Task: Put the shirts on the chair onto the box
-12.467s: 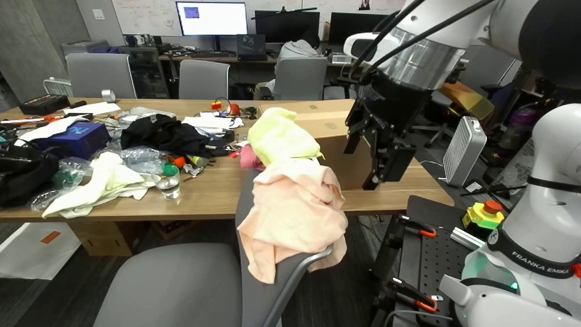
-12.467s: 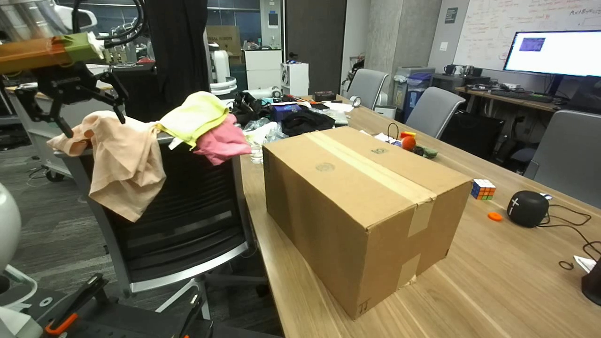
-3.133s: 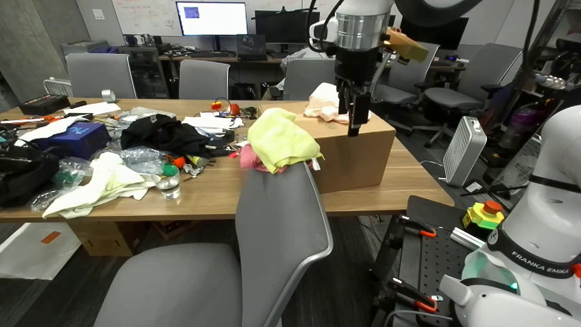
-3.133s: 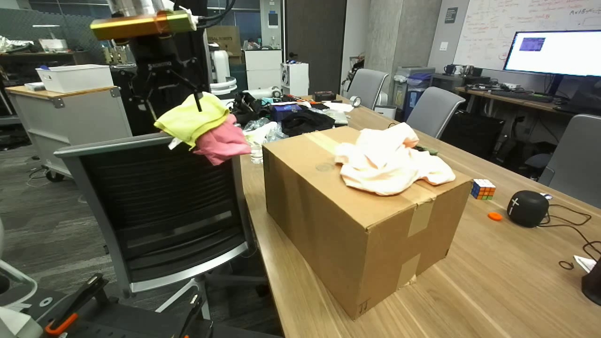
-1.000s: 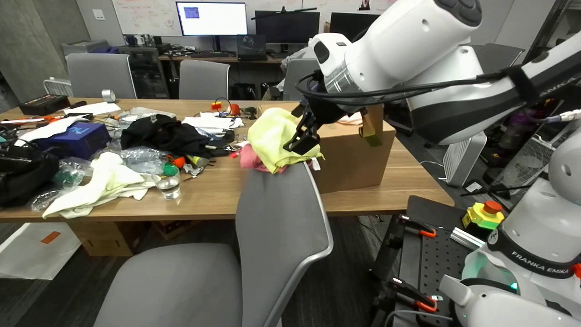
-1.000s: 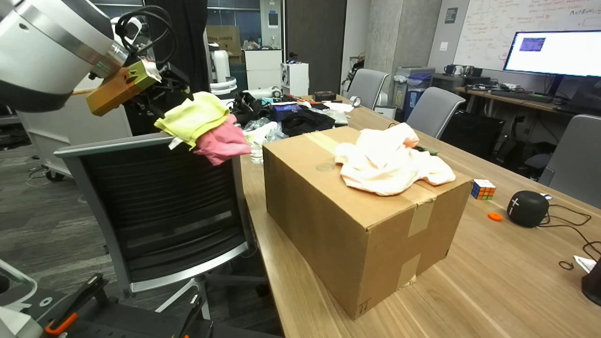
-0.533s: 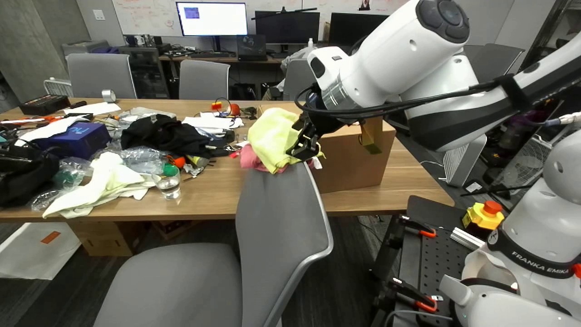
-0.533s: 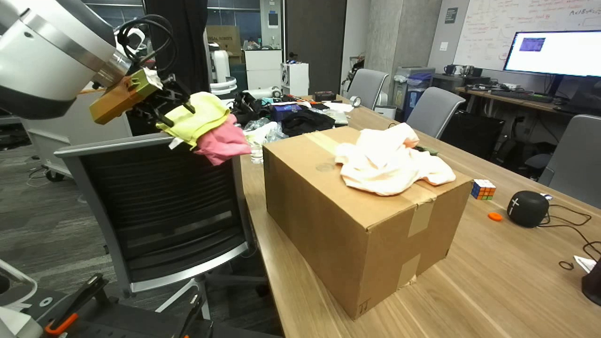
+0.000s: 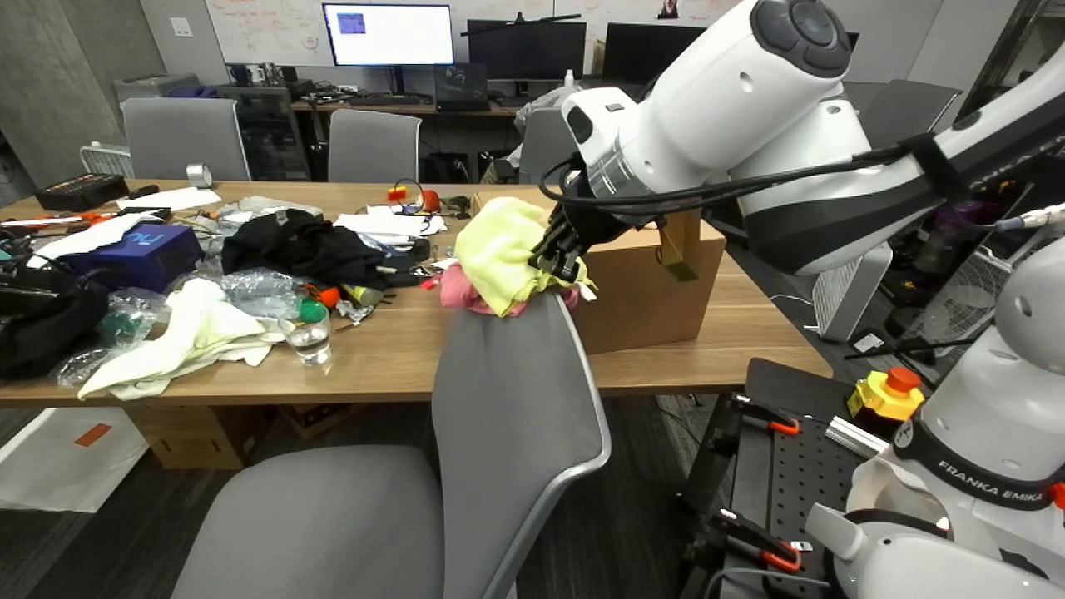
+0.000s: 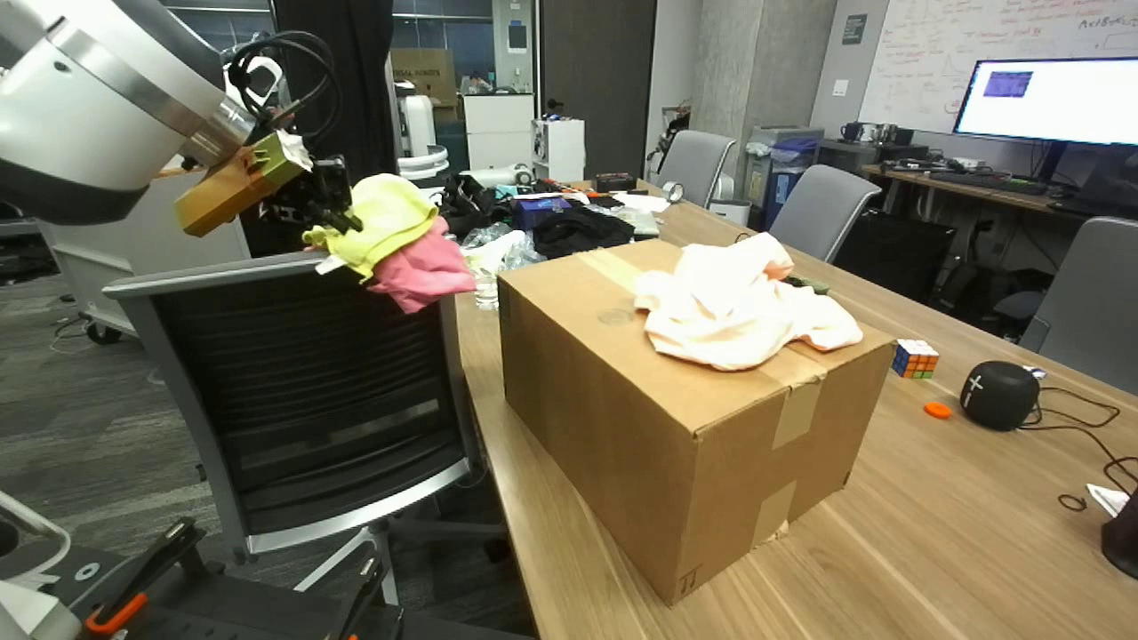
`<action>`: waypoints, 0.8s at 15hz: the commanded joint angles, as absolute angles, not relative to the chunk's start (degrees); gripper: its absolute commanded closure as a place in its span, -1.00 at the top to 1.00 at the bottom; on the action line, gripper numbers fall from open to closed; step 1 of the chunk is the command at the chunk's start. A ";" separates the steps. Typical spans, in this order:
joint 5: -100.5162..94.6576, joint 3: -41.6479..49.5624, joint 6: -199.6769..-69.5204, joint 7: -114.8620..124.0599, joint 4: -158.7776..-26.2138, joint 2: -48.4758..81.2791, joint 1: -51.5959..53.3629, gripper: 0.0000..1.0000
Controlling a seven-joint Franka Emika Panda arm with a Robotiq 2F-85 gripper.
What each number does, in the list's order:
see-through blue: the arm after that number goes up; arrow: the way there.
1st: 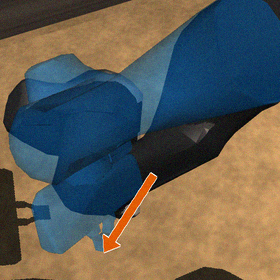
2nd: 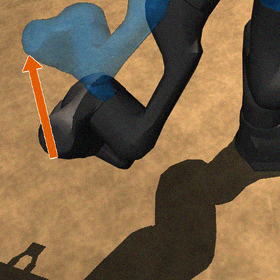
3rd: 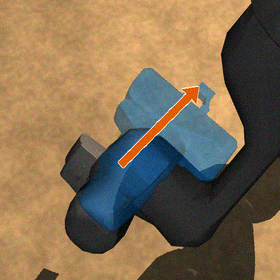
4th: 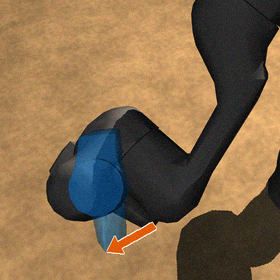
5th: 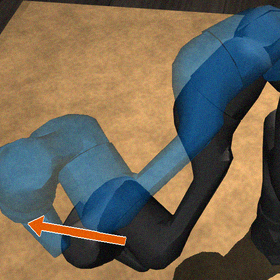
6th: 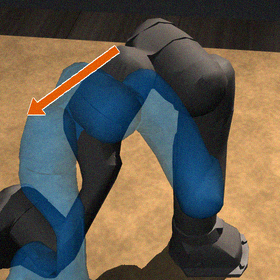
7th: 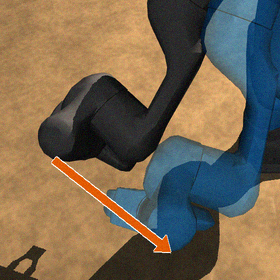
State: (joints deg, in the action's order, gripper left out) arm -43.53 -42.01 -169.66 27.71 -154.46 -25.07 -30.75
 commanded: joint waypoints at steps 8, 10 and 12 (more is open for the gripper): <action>-28.43 -26.06 -163.51 12.41 -151.91 -23.31 -12.96 -0.98; -23.12 -19.54 -158.44 6.45 -150.51 -24.67 -5.22 -0.98; -18.29 -14.62 -152.35 0.94 -148.26 -26.80 0.44 -0.98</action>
